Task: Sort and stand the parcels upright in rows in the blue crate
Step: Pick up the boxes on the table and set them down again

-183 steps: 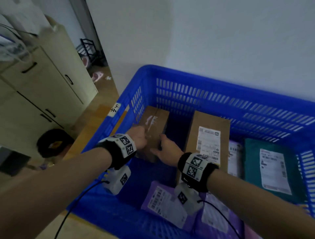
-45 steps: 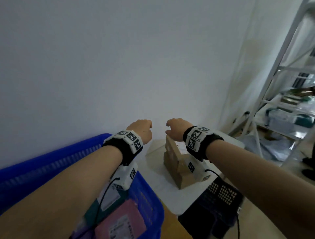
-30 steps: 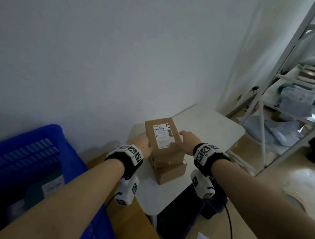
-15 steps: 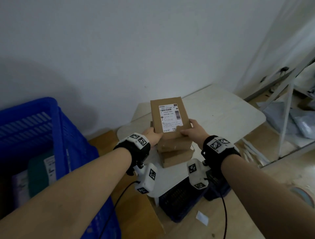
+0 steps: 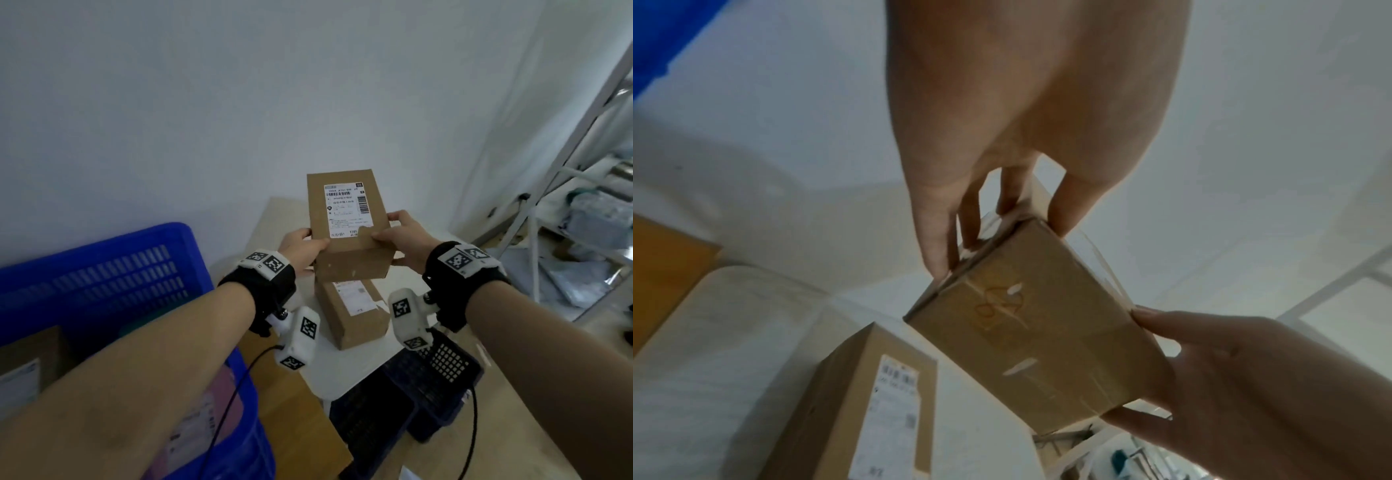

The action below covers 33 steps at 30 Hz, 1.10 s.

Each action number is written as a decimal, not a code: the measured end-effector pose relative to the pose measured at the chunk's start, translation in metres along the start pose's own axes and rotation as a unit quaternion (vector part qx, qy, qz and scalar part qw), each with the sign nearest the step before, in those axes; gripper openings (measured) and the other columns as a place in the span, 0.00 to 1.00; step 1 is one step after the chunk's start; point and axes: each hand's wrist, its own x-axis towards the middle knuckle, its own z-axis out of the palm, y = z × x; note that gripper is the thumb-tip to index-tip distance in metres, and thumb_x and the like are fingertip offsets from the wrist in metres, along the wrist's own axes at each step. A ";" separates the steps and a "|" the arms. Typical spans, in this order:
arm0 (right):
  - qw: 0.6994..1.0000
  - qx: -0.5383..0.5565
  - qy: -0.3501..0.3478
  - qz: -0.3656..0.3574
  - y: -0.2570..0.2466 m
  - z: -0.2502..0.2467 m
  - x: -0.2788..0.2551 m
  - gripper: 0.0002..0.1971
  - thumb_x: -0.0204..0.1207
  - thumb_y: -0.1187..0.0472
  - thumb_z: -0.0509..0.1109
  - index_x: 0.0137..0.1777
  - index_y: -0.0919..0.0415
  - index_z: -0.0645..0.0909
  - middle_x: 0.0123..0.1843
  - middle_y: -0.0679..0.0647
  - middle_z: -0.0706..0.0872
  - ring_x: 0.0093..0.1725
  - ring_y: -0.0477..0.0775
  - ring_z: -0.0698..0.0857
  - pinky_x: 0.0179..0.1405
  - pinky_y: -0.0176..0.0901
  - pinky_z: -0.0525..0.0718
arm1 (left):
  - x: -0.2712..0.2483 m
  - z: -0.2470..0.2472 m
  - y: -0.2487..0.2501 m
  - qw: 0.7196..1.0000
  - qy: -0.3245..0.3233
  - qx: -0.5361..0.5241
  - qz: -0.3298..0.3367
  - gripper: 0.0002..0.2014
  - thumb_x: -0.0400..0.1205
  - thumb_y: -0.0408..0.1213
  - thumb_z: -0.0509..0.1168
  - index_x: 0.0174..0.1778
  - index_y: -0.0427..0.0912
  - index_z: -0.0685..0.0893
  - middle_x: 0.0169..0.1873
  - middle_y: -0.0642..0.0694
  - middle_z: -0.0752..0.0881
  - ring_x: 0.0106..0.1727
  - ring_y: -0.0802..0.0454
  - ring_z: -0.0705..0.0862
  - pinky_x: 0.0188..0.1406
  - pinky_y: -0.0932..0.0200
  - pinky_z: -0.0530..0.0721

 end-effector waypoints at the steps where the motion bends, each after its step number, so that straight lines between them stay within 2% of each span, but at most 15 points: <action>1: 1.000 0.002 0.002 -0.006 -0.010 0.002 -0.014 0.19 0.79 0.67 0.65 0.67 0.55 0.68 0.63 0.60 0.81 0.56 0.58 0.80 0.54 0.57 0.81 | -0.012 -0.008 0.007 1.000 -0.001 -0.002 0.016 0.15 0.82 0.34 0.64 0.65 0.42 0.80 0.49 0.44 0.85 0.42 0.49 0.84 0.46 0.58 0.84; 3: 1.000 0.006 0.005 -0.018 -0.027 0.011 -0.042 0.16 0.79 0.67 0.64 0.64 0.54 0.68 0.64 0.61 0.81 0.57 0.58 0.80 0.56 0.59 0.81 | -0.039 -0.028 0.019 0.998 0.001 0.002 0.055 0.15 0.82 0.35 0.64 0.66 0.42 0.80 0.49 0.44 0.84 0.38 0.53 0.83 0.32 0.64 0.84; 5: 0.999 0.014 0.003 -0.032 -0.041 0.024 -0.071 0.16 0.79 0.67 0.63 0.64 0.55 0.68 0.65 0.60 0.81 0.58 0.58 0.80 0.57 0.60 0.81 | -0.066 -0.050 0.026 0.996 0.007 0.012 0.083 0.17 0.82 0.36 0.65 0.67 0.41 0.79 0.51 0.44 0.84 0.42 0.51 0.83 0.25 0.66 0.84; 7: 0.999 0.024 -0.006 -0.045 -0.051 0.044 -0.101 0.20 0.80 0.68 0.63 0.70 0.56 0.67 0.63 0.59 0.81 0.56 0.57 0.81 0.56 0.59 0.81 | -0.095 -0.077 0.029 0.995 0.014 0.013 0.098 0.17 0.82 0.38 0.65 0.67 0.41 0.79 0.57 0.42 0.85 0.48 0.49 0.83 0.28 0.65 0.82; 9: 0.998 0.026 -0.025 -0.058 -0.059 0.069 -0.129 0.26 0.79 0.68 0.63 0.76 0.54 0.65 0.61 0.57 0.81 0.57 0.58 0.81 0.59 0.62 0.82 | -0.124 -0.107 0.026 0.994 0.020 0.018 0.106 0.19 0.82 0.38 0.66 0.69 0.41 0.77 0.60 0.42 0.85 0.50 0.48 0.83 0.32 0.64 0.81; 12: 0.995 0.017 -0.065 -0.078 -0.067 0.110 -0.168 0.32 0.78 0.68 0.65 0.79 0.49 0.61 0.62 0.55 0.82 0.58 0.60 0.82 0.62 0.68 0.81 | -0.166 -0.156 0.019 0.992 0.038 0.029 0.116 0.21 0.80 0.38 0.67 0.70 0.40 0.77 0.60 0.41 0.85 0.53 0.46 0.84 0.43 0.55 0.86; 15: 0.989 0.016 -0.117 -0.086 -0.073 0.156 -0.198 0.36 0.77 0.68 0.67 0.81 0.47 0.58 0.64 0.55 0.82 0.57 0.59 0.84 0.56 0.65 0.84 | -0.205 -0.209 0.007 0.990 0.072 0.048 0.114 0.19 0.79 0.39 0.68 0.67 0.39 0.80 0.60 0.40 0.86 0.53 0.45 0.85 0.52 0.49 0.86; 17: 0.983 0.024 -0.157 -0.087 -0.076 0.191 -0.218 0.37 0.76 0.69 0.68 0.81 0.49 0.57 0.64 0.56 0.83 0.54 0.58 0.84 0.48 0.60 0.86 | -0.232 -0.246 -0.004 0.987 0.098 0.062 0.112 0.16 0.79 0.38 0.69 0.63 0.39 0.82 0.60 0.38 0.86 0.52 0.45 0.84 0.53 0.48 0.85; 19: 0.975 0.013 -0.202 -0.087 -0.076 0.227 -0.235 0.34 0.75 0.70 0.70 0.78 0.52 0.62 0.66 0.60 0.82 0.55 0.60 0.84 0.48 0.60 0.86 | -0.258 -0.283 -0.018 0.984 0.128 0.068 0.104 0.12 0.80 0.39 0.69 0.58 0.42 0.83 0.58 0.38 0.86 0.49 0.45 0.84 0.54 0.46 0.85; 21: 0.964 0.001 -0.249 -0.087 -0.076 0.263 -0.249 0.31 0.74 0.71 0.71 0.75 0.53 0.67 0.65 0.60 0.83 0.53 0.60 0.85 0.49 0.61 0.86 | -0.284 -0.320 -0.033 0.982 0.160 0.057 0.083 0.13 0.80 0.42 0.68 0.58 0.42 0.82 0.56 0.41 0.85 0.47 0.45 0.85 0.53 0.45 0.86; 24: 0.947 -0.005 -0.310 -0.081 -0.075 0.316 -0.262 0.32 0.72 0.71 0.73 0.74 0.50 0.69 0.63 0.57 0.84 0.55 0.61 0.85 0.49 0.61 0.87 | -0.317 -0.373 -0.056 0.978 0.198 0.056 0.044 0.19 0.78 0.44 0.70 0.64 0.41 0.82 0.59 0.43 0.85 0.50 0.41 0.86 0.55 0.42 0.87; 28: 0.925 -0.031 -0.376 -0.056 -0.074 0.381 -0.274 0.32 0.74 0.69 0.73 0.75 0.49 0.69 0.59 0.56 0.85 0.53 0.60 0.86 0.50 0.61 0.87 | -0.350 -0.429 -0.085 0.969 0.239 0.057 -0.013 0.22 0.77 0.41 0.71 0.67 0.44 0.80 0.63 0.43 0.84 0.58 0.37 0.85 0.56 0.37 0.86; 31: 0.907 -0.063 -0.414 -0.042 -0.072 0.430 -0.275 0.34 0.74 0.70 0.73 0.76 0.48 0.68 0.57 0.56 0.86 0.52 0.58 0.86 0.50 0.61 0.87 | -0.364 -0.460 -0.107 0.964 0.257 0.041 -0.050 0.20 0.79 0.37 0.69 0.68 0.47 0.77 0.63 0.43 0.83 0.58 0.38 0.85 0.57 0.36 0.85; 33: 0.898 -0.080 -0.432 -0.024 -0.069 0.460 -0.274 0.33 0.73 0.70 0.73 0.76 0.49 0.68 0.56 0.57 0.86 0.52 0.59 0.86 0.51 0.63 0.86 | -0.367 -0.478 -0.122 0.962 0.259 0.030 -0.077 0.22 0.82 0.35 0.66 0.72 0.49 0.74 0.62 0.43 0.83 0.58 0.38 0.84 0.59 0.36 0.83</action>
